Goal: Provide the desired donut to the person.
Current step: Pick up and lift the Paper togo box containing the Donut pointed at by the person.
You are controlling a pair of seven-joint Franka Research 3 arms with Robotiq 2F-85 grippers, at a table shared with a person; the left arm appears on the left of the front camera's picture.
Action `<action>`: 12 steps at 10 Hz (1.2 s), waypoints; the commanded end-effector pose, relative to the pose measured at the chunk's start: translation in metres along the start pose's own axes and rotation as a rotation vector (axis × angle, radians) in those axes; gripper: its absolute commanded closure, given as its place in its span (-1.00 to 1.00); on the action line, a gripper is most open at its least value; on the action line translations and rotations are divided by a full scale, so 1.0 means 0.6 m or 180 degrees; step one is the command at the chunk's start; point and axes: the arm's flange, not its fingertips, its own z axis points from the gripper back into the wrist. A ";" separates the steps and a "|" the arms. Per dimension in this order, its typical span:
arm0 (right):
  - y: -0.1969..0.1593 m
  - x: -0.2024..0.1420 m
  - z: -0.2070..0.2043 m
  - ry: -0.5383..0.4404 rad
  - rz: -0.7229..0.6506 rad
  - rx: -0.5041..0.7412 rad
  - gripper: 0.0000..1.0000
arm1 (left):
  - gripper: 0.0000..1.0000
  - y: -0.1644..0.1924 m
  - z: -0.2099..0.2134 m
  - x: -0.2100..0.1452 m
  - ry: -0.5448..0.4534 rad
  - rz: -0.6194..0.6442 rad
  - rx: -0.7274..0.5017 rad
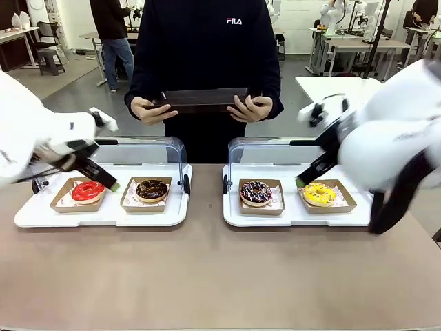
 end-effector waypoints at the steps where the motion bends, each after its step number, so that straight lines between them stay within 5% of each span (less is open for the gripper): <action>1: -0.076 -0.056 0.095 -0.0034 0.0297 0.0472 -1.00 | -1.00 0.047 0.091 -0.092 0.0059 -0.0094 -0.0452; 5: -0.161 -0.114 0.142 -0.0511 0.0465 0.0801 -1.00 | -1.00 0.106 0.162 -0.170 -0.0243 -0.0378 -0.0743; 12: -0.178 -0.144 0.139 -0.0963 0.0429 0.0747 -1.00 | -1.00 0.135 0.187 -0.199 -0.0521 -0.0592 -0.0661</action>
